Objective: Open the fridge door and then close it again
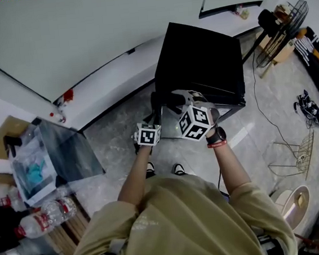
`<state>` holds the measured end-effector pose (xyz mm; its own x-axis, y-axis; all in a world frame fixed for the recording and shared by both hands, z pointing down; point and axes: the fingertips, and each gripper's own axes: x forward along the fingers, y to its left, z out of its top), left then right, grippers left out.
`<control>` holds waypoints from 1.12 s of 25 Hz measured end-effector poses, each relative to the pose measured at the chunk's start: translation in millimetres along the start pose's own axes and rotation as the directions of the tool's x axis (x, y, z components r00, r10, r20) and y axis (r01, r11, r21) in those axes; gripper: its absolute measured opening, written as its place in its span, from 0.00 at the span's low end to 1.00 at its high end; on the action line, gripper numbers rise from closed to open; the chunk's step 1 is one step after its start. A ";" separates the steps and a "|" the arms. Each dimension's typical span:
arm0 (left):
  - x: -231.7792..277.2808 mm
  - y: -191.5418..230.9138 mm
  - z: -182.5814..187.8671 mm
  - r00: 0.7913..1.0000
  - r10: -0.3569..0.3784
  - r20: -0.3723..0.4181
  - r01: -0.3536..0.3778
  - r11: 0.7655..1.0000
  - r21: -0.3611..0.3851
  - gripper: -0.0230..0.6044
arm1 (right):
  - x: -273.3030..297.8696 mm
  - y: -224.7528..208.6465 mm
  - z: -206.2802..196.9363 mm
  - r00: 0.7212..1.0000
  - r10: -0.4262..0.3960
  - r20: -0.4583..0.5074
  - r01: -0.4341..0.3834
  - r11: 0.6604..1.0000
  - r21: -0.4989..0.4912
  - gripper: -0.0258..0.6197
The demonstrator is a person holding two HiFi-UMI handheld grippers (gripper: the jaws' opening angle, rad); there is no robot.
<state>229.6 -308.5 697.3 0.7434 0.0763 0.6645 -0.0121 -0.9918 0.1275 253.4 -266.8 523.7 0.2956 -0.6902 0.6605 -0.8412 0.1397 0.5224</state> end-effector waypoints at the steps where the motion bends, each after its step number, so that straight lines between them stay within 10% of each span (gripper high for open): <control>1: 2.0 0.3 1.6 1.000 -0.006 0.001 0.006 1.000 0.002 0.19 | 1.0 -1.9 -0.5 1.000 -0.002 -0.004 0.003 1.000 0.004 0.37; 28: 42.1 16.1 36.3 0.996 -0.087 -0.001 0.087 0.996 0.036 0.19 | 27.5 -41.5 -12.0 0.987 -0.126 -0.098 0.134 0.988 0.072 0.38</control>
<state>284.9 -325.0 700.6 0.7407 0.1624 0.6519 0.0767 -0.9844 0.1580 301.9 -283.0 526.6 0.4425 -0.6290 0.6391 -0.8246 -0.0054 0.5657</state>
